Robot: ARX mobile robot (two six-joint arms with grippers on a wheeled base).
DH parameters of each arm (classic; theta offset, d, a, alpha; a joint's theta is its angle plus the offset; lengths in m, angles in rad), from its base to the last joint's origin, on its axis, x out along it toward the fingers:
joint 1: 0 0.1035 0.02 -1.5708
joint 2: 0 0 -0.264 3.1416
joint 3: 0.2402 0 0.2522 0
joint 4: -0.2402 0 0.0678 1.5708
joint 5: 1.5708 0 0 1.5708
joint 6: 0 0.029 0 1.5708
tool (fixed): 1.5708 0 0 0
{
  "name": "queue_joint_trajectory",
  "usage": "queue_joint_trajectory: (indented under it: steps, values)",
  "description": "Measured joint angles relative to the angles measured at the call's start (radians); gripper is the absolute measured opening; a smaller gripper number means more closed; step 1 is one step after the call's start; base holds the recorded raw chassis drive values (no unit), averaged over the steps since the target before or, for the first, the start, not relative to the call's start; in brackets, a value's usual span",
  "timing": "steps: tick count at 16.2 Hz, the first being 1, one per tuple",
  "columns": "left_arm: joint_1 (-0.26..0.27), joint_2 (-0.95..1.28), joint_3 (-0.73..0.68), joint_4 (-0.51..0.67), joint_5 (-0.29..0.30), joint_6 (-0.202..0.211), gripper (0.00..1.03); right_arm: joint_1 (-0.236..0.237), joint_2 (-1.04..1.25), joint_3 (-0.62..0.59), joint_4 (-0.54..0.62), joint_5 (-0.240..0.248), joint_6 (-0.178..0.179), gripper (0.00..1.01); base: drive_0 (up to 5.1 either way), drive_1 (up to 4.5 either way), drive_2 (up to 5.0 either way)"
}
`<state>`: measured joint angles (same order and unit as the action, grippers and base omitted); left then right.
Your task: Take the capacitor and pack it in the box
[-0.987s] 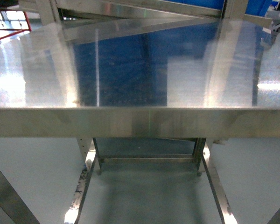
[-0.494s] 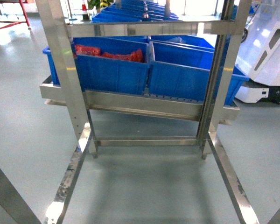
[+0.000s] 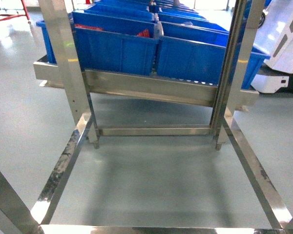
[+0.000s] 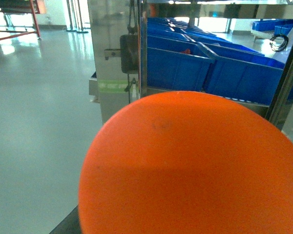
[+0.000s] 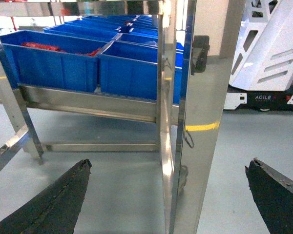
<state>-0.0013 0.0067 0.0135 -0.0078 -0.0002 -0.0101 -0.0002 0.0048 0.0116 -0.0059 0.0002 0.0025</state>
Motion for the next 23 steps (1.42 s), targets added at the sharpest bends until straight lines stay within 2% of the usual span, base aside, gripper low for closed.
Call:
queue_joint_trajectory:
  steps: [21,23]
  values:
    - [0.0,0.0,0.0,0.002,-0.001,0.0,0.44,0.0,0.0,0.0,0.0,0.0,0.0,0.98,0.0,0.0,0.0]
    - [0.0,0.0,0.0,0.002,0.0,0.0,0.44,0.0,0.0,0.0,0.0,0.0,0.0,0.98,-5.0,2.43,2.4]
